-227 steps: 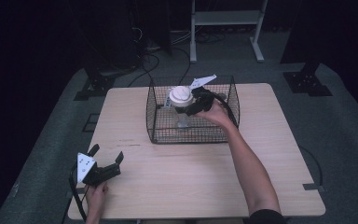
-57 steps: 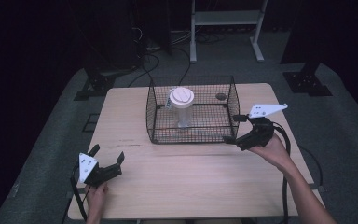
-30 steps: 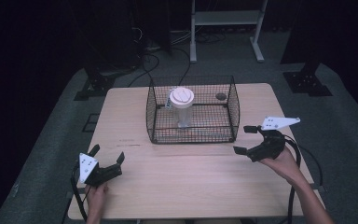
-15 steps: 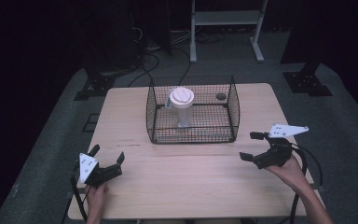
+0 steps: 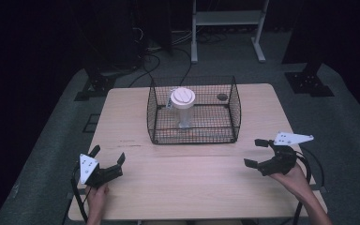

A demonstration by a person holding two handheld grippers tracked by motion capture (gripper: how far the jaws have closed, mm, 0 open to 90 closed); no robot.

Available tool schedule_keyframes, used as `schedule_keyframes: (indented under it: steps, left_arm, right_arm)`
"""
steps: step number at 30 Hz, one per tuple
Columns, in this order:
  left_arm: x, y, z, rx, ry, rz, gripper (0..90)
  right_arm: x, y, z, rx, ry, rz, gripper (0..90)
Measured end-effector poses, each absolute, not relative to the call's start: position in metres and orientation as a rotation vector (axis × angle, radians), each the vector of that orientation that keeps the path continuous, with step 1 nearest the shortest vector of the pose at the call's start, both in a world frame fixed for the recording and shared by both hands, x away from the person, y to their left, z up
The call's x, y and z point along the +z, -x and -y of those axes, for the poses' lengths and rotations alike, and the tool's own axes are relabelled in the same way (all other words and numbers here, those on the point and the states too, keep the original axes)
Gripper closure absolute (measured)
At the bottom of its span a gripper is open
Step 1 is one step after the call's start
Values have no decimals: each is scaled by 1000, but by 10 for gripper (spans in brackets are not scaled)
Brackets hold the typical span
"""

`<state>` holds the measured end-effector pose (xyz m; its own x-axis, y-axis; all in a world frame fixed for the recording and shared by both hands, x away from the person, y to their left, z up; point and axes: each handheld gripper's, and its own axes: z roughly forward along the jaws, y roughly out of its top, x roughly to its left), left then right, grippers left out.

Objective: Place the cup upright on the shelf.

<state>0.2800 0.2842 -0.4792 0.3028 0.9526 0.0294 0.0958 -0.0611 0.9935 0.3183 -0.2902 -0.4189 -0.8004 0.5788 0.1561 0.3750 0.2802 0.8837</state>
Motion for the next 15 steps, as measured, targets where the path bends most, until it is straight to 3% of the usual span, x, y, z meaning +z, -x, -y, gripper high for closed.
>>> schedule_keyframes:
  steps: [15]
  left_arm:
    - [-479,-280,-284,963,-1454,-1029,9]
  right_arm:
    - [-436,-308,291,1511,-900,-2350,16]
